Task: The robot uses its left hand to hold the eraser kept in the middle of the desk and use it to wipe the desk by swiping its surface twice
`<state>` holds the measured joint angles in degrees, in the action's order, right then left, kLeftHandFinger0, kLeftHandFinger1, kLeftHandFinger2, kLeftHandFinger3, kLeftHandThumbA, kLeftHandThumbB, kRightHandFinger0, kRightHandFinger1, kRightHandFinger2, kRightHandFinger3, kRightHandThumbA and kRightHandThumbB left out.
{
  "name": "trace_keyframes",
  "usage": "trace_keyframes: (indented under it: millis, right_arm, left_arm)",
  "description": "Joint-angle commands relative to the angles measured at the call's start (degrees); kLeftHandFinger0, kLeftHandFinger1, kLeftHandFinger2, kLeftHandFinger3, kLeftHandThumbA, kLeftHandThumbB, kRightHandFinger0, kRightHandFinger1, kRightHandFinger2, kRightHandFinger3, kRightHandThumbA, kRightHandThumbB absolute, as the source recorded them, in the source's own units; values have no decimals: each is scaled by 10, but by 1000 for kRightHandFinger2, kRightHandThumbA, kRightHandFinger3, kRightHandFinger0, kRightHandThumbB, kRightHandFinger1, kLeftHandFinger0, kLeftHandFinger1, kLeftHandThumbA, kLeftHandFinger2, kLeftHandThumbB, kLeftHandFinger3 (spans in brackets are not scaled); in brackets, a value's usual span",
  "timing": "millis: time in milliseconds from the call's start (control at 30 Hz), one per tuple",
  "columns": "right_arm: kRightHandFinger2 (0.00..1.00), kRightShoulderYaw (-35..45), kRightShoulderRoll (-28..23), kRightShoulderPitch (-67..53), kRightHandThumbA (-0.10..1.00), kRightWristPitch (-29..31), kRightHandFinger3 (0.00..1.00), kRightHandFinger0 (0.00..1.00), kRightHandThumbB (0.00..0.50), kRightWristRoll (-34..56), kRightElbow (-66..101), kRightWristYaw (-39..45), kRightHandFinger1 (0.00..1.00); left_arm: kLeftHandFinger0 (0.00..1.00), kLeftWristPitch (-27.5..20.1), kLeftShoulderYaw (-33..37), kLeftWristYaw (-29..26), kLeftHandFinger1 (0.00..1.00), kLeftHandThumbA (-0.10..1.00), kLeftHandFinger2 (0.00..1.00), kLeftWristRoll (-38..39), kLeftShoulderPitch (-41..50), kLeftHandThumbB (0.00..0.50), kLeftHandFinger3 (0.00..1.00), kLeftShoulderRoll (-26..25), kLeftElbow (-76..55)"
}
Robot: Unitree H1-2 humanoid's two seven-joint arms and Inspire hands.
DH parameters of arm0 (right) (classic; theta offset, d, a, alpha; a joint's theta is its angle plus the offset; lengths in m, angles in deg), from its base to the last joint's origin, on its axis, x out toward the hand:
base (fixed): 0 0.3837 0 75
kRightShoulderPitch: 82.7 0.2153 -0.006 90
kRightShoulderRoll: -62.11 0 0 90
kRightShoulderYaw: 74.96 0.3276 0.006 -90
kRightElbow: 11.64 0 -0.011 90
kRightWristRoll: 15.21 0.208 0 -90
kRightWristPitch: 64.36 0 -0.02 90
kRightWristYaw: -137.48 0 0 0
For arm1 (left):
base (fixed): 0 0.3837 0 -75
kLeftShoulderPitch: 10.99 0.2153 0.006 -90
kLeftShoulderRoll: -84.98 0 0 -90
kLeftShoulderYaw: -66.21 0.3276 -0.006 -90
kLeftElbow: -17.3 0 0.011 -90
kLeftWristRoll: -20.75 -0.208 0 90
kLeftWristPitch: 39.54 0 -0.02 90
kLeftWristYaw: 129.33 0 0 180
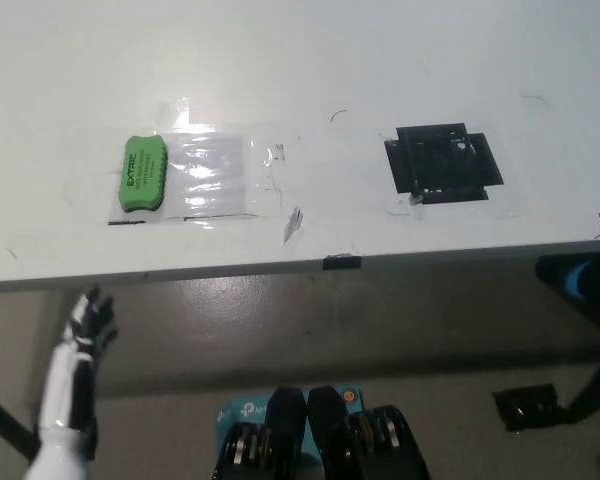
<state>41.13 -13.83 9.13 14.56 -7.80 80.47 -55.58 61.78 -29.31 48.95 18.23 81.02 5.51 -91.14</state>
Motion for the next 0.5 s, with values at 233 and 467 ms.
trace_keyframes:
  millis: [233,467]
  right_arm:
    - [1000,2,-9,8,1000,-16,1000,1000,10,9,35,-11,1000]
    - [1000,3,-10,11,1000,-15,1000,1000,19,16,28,-8,1000]
  left_arm:
    - [1000,156,-53,51,1000,1000,1000,32,-253,322,1000,-191,-226]
    - [1000,132,-3,65,1000,1000,1000,-34,-391,257,1000,-239,-41]
